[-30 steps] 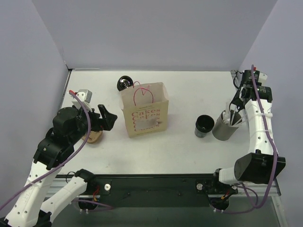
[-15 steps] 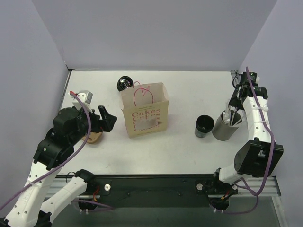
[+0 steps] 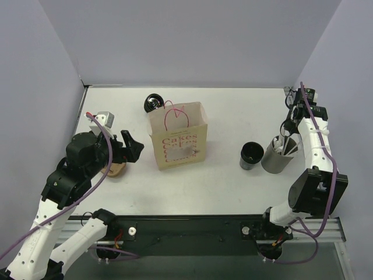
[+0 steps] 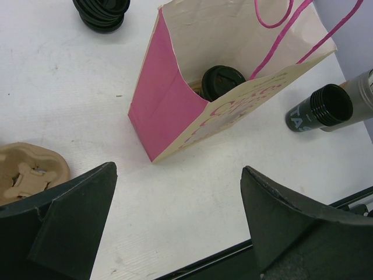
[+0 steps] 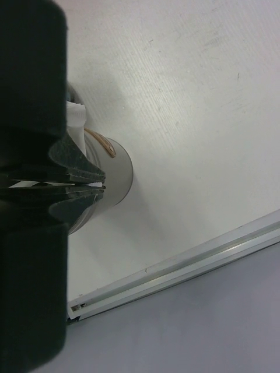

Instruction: Pack the takeout coffee

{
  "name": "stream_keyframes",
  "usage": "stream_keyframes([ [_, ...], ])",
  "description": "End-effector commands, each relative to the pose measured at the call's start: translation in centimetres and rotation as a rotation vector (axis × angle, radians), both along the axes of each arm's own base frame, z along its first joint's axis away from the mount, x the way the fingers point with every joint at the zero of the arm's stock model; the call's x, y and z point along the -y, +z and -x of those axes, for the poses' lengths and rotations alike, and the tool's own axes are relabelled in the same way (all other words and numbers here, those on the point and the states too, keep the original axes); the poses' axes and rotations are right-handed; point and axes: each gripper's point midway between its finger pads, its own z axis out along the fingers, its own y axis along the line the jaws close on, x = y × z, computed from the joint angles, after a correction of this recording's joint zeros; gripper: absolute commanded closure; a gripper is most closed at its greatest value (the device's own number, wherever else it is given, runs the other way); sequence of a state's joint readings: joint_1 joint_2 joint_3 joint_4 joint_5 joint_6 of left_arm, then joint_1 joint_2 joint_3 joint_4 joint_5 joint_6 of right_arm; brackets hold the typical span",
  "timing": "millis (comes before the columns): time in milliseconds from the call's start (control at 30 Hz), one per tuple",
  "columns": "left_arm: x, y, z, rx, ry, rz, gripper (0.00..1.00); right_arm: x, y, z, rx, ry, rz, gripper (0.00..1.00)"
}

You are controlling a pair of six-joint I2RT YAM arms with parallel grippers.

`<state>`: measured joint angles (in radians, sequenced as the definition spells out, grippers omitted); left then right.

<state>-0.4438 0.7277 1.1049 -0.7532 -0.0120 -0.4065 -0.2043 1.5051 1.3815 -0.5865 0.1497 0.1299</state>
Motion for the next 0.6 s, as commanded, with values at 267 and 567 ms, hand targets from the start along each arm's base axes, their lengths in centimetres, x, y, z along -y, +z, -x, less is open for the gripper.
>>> stream_keyframes([
  [267, 0.4, 1.6, -0.7, 0.062, -0.009, 0.031, 0.03, 0.9, 10.7, 3.7, 0.165, -0.061, 0.146, 0.97],
  [567, 0.9, 2.2, -0.6, 0.075, -0.033, 0.046, 0.03, -1.3, 21.8, 3.7, 0.429, -0.033, 0.250, 0.99],
])
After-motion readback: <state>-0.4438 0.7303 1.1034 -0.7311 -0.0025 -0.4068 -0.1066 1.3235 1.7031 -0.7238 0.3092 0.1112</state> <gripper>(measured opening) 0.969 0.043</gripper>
